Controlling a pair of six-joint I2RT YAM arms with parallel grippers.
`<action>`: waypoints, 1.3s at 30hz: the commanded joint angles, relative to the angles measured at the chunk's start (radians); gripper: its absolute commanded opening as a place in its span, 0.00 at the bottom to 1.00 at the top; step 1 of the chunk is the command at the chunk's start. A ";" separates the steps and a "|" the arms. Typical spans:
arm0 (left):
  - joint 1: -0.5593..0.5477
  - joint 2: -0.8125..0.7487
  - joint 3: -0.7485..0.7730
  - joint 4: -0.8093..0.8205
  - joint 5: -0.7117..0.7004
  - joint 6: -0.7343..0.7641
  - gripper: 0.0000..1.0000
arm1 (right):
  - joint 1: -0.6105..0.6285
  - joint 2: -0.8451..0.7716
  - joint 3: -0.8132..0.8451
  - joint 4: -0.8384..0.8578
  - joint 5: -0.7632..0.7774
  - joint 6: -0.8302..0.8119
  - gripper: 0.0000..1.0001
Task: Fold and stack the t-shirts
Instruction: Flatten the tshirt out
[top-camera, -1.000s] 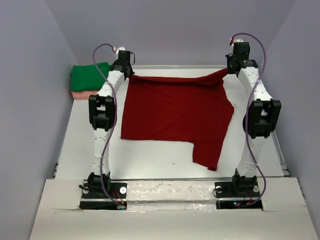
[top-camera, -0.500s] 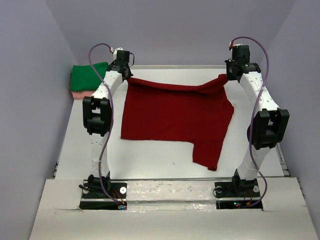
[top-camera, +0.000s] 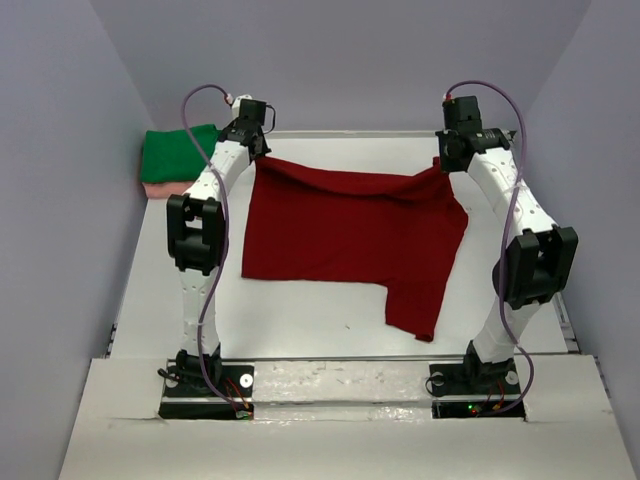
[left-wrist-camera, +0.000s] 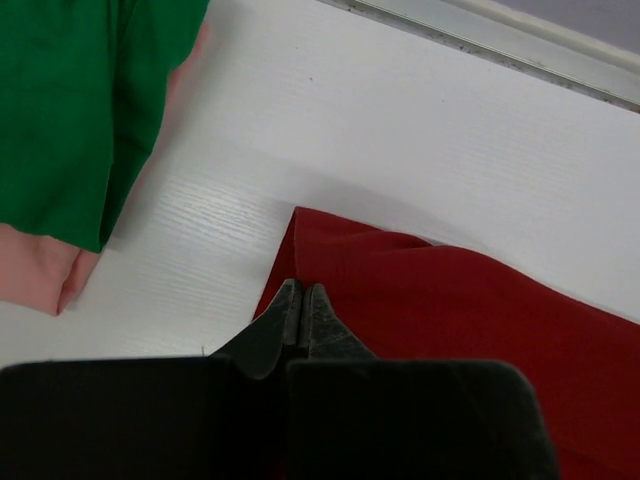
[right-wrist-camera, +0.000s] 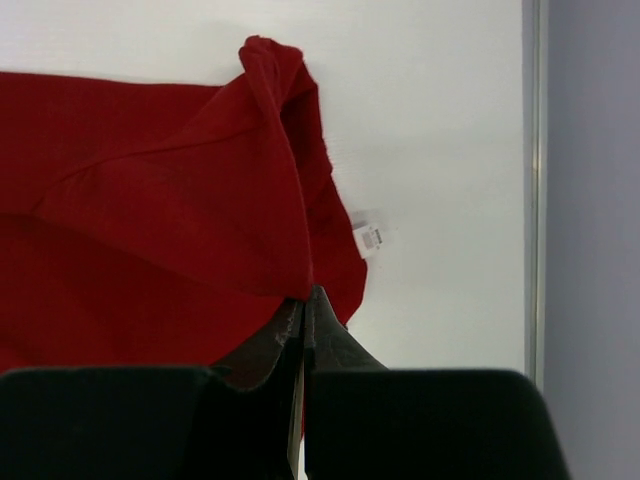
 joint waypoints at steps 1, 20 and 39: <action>-0.001 -0.059 0.009 -0.047 -0.056 -0.022 0.02 | 0.035 -0.072 -0.019 -0.019 0.039 0.046 0.00; -0.021 -0.031 0.058 -0.133 -0.026 -0.106 0.98 | 0.035 -0.012 0.030 -0.079 0.097 0.101 0.00; -0.035 -0.031 0.121 -0.170 0.009 -0.065 0.77 | 0.074 -0.113 -0.334 -0.071 0.140 0.287 0.48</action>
